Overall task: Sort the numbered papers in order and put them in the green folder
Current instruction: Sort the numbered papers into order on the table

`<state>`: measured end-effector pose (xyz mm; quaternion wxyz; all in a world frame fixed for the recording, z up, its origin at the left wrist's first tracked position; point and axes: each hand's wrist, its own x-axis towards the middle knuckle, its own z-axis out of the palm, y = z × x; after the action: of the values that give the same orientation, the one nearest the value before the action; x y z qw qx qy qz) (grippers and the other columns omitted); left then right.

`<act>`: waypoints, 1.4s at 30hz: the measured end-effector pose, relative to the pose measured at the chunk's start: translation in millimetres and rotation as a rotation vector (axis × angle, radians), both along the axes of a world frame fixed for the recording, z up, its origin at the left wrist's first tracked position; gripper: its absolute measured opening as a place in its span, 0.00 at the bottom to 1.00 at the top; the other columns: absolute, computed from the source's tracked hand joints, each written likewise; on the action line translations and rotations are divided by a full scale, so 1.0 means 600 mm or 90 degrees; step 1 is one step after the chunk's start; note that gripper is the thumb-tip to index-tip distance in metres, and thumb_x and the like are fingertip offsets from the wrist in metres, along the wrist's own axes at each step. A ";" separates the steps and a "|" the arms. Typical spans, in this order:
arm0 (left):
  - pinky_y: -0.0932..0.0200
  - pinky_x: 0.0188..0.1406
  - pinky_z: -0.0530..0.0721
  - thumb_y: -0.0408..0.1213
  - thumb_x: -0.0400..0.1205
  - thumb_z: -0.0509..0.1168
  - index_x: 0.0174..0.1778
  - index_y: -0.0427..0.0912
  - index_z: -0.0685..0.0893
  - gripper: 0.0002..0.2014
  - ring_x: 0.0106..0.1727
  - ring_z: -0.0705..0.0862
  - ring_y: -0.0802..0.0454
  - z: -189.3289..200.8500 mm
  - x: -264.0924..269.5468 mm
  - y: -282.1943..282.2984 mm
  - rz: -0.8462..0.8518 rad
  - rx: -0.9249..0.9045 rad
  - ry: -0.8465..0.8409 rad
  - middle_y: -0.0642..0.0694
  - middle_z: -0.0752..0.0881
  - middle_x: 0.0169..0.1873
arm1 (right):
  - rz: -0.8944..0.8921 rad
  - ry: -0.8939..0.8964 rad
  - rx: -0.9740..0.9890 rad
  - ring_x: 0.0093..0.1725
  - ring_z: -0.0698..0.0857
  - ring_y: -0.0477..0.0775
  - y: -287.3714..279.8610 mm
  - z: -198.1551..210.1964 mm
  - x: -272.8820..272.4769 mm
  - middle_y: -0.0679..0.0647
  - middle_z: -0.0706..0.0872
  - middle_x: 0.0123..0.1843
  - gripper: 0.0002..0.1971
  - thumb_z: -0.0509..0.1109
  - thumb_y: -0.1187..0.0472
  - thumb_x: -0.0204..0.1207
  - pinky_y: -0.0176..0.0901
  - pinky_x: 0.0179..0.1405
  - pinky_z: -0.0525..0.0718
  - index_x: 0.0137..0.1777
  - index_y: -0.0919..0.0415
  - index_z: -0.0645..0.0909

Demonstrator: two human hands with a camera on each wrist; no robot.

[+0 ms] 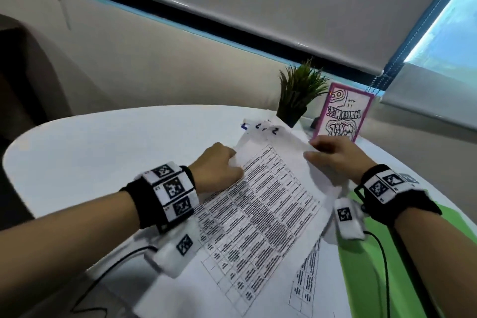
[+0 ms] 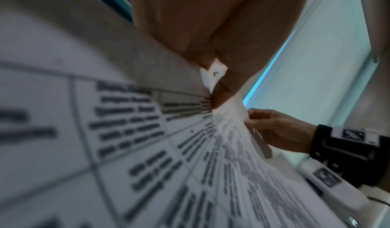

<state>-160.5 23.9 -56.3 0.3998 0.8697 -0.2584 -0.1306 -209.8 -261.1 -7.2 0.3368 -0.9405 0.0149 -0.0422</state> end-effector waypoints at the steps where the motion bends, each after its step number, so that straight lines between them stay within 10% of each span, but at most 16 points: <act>1: 0.58 0.39 0.82 0.38 0.79 0.66 0.49 0.33 0.86 0.11 0.47 0.88 0.42 -0.001 -0.002 -0.005 0.008 -0.005 0.009 0.38 0.89 0.46 | 0.000 -0.001 0.010 0.30 0.83 0.34 0.001 0.003 0.003 0.51 0.87 0.37 0.04 0.74 0.61 0.78 0.24 0.32 0.78 0.47 0.62 0.86; 6: 0.45 0.58 0.85 0.37 0.81 0.65 0.57 0.39 0.83 0.11 0.53 0.87 0.46 -0.004 -0.002 -0.013 0.083 -0.124 0.107 0.44 0.88 0.52 | 0.031 0.055 -0.009 0.44 0.88 0.50 0.011 0.006 0.014 0.53 0.89 0.46 0.17 0.70 0.44 0.75 0.45 0.49 0.83 0.52 0.57 0.86; 11: 0.46 0.58 0.87 0.39 0.79 0.72 0.59 0.40 0.83 0.13 0.52 0.90 0.48 0.011 -0.009 -0.008 -0.102 -0.072 0.191 0.45 0.90 0.52 | 0.087 0.060 -0.162 0.34 0.84 0.33 0.022 0.005 0.018 0.45 0.87 0.41 0.10 0.77 0.53 0.74 0.29 0.34 0.79 0.51 0.55 0.85; 16: 0.63 0.30 0.75 0.55 0.79 0.69 0.34 0.43 0.81 0.18 0.32 0.79 0.55 0.050 -0.004 0.002 -0.198 0.203 0.065 0.51 0.84 0.30 | 0.069 0.027 -0.267 0.37 0.82 0.49 0.024 -0.005 0.026 0.48 0.85 0.39 0.11 0.74 0.50 0.76 0.41 0.35 0.76 0.52 0.56 0.86; 20: 0.62 0.31 0.73 0.52 0.80 0.69 0.28 0.47 0.78 0.18 0.31 0.78 0.56 0.048 0.015 0.004 -0.157 0.227 0.055 0.54 0.82 0.27 | 0.079 -0.067 -0.312 0.52 0.81 0.47 0.040 -0.021 0.023 0.41 0.82 0.54 0.23 0.75 0.51 0.76 0.41 0.50 0.77 0.69 0.54 0.80; 26: 0.59 0.42 0.79 0.55 0.80 0.68 0.52 0.44 0.88 0.17 0.42 0.83 0.54 0.036 0.020 -0.002 -0.144 0.273 0.033 0.52 0.88 0.42 | 0.136 -0.179 -0.157 0.51 0.89 0.43 0.040 -0.015 0.012 0.49 0.92 0.50 0.07 0.76 0.69 0.74 0.37 0.57 0.85 0.48 0.58 0.90; 32: 0.58 0.42 0.83 0.32 0.81 0.63 0.43 0.37 0.88 0.08 0.42 0.87 0.47 0.039 0.055 -0.021 -0.015 0.169 -0.026 0.39 0.92 0.43 | 0.153 -0.056 -0.178 0.47 0.88 0.37 0.020 -0.010 -0.004 0.46 0.91 0.46 0.10 0.75 0.69 0.75 0.26 0.53 0.84 0.50 0.54 0.88; 42: 0.57 0.47 0.86 0.27 0.78 0.68 0.50 0.35 0.87 0.07 0.47 0.90 0.46 0.037 0.071 -0.076 0.004 0.076 0.054 0.38 0.92 0.44 | 0.114 -0.062 -0.238 0.50 0.83 0.48 0.040 -0.060 0.027 0.49 0.84 0.52 0.04 0.76 0.59 0.75 0.45 0.55 0.81 0.45 0.51 0.83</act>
<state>-118.0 -21.7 -33.9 0.3584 0.8865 -0.2301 -0.1809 -193.8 -237.3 -43.1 0.1590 -0.9811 -0.0931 -0.0596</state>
